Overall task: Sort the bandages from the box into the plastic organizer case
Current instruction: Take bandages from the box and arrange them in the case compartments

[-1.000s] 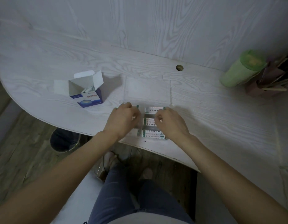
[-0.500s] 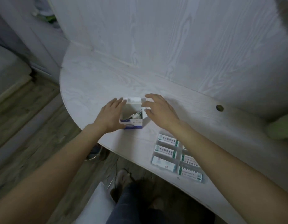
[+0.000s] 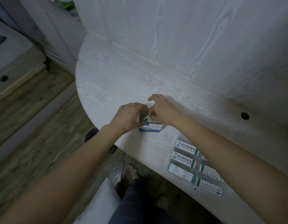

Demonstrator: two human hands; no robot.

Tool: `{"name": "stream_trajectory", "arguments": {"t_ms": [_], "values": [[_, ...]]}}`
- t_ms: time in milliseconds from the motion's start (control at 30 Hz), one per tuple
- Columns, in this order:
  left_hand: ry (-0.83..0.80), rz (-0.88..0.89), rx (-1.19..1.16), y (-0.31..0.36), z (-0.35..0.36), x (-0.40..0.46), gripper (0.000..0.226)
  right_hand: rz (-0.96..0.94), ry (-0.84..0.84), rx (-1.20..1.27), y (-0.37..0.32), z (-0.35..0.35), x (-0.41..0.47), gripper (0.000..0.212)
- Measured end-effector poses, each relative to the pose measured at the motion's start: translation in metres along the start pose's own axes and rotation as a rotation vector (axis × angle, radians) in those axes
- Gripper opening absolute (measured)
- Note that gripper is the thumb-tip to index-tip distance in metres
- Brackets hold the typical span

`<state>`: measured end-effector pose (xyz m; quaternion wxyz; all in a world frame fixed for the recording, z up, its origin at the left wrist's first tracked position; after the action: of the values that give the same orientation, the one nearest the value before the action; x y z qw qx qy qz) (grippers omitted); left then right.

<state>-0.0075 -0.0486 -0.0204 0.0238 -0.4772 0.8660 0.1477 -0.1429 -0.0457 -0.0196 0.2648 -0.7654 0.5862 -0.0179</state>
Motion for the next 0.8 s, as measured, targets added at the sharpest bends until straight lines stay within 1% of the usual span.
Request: {"name": "stream_trajectory", "arguments": {"t_ms": [100,167,233,300,367,433,500,567,633,667,733,800], "values": [[-0.006,-0.009,-0.007,-0.001,0.001,0.002,0.072,-0.014,-0.066,-0.041,0.003,0.002,-0.002,0.022],[-0.009,-0.009,-0.016,-0.001,0.002,0.002,0.072,0.018,-0.077,-0.063,0.004,0.008,0.001,0.025],[-0.013,-0.008,-0.021,-0.001,0.001,0.001,0.071,0.081,-0.041,0.013,0.003,0.012,0.004,0.029],[-0.016,-0.008,-0.026,0.0,0.001,0.001,0.071,0.104,-0.009,0.088,0.002,0.014,0.005,0.032],[-0.015,0.0,-0.018,0.001,0.001,0.0,0.07,0.051,0.028,0.037,0.001,0.01,0.001,0.026],[-0.007,0.006,0.008,-0.001,0.001,-0.002,0.07,-0.001,0.114,0.02,0.0,0.0,-0.007,0.017],[0.004,0.008,0.026,-0.002,0.002,-0.005,0.071,-0.026,0.175,0.016,-0.001,-0.009,-0.014,0.017],[-0.026,-0.016,0.016,-0.001,0.003,-0.009,0.081,0.0,0.184,0.075,0.0,-0.015,-0.018,0.016],[-0.04,-0.052,-0.071,0.002,0.003,-0.012,0.089,0.033,0.171,0.097,0.0,-0.023,-0.022,0.012],[-0.008,-0.056,-0.137,0.005,0.001,-0.013,0.087,0.043,0.176,0.093,0.001,-0.027,-0.024,0.012],[0.076,-0.046,-0.299,0.013,-0.005,-0.014,0.077,0.039,0.232,0.158,0.003,-0.036,-0.031,0.013],[0.078,-0.06,-0.514,0.026,-0.016,-0.014,0.067,0.036,0.34,0.345,0.004,-0.046,-0.042,0.007]]}}
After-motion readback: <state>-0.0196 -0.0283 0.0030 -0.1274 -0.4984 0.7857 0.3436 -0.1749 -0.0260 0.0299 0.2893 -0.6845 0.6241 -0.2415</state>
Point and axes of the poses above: each hand's wrist, its own x-axis towards the middle knuckle, its own z-axis out of the palm, y = z × x, the point moved 4 cm from there along x, towards the middle knuckle, and after that the axes turned 7 degrees about x, right-handed, at the moved point
